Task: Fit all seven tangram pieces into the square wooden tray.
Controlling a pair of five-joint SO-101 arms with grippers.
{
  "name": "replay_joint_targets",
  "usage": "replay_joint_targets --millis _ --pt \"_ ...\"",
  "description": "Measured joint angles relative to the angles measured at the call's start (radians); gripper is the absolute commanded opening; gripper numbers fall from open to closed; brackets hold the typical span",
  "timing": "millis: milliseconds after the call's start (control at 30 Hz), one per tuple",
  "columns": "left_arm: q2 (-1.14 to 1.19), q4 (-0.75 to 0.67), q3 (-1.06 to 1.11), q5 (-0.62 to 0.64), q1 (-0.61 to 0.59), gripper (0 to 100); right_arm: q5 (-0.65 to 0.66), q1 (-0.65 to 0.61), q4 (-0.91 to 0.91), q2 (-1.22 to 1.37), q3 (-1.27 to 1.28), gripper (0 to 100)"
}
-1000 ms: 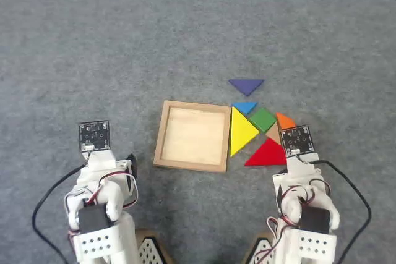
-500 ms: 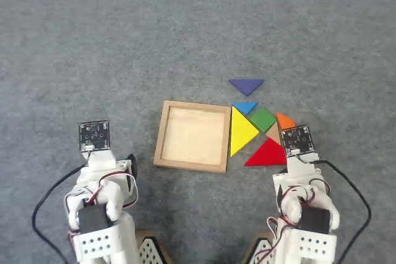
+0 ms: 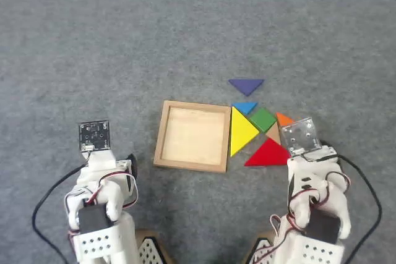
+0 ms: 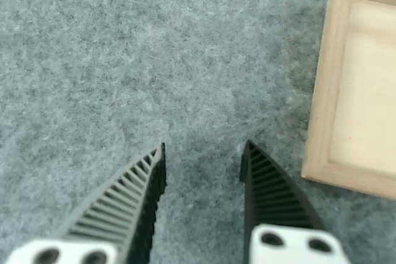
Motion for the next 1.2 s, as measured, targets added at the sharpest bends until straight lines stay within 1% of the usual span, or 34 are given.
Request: replay_joint_targets --millis 167,267,433,500,567,667,733,867,933,1000,1200 --pt "0.0 0.0 0.0 0.0 0.0 19 -0.043 -0.011 -0.061 0.295 -0.178 9.1" --pt "0.0 0.0 0.0 0.0 0.0 19 -0.052 -0.052 -0.066 0.583 -0.353 9.1" --pt "0.0 0.0 0.0 0.0 0.0 19 -0.071 -0.163 0.061 1.054 -0.669 9.1" --pt "0.0 0.0 0.0 0.0 0.0 19 -0.115 -0.215 0.112 1.229 -0.766 9.2" --pt "0.0 0.0 0.0 0.0 0.0 19 -0.173 -0.282 0.13 1.346 -0.807 10.8" --pt "0.0 0.0 0.0 0.0 0.0 19 -0.252 -0.4 0.141 1.398 -0.822 18.4" --pt "0.0 0.0 0.0 0.0 0.0 19 -0.255 -0.476 0.147 1.401 -0.822 24.6" --pt "0.0 0.0 0.0 0.0 0.0 19 -0.227 -0.523 0.147 1.413 -0.815 33.5" --pt "0.0 0.0 0.0 0.0 0.0 19 -0.227 -0.525 0.147 1.413 -0.789 34.3" --pt "0.0 0.0 0.0 0.0 0.0 19 -0.27 -0.525 0.147 1.413 -0.758 33.8" --pt "0.0 0.0 0.0 0.0 0.0 19 -0.532 -0.525 0.123 1.413 -0.68 30.0"
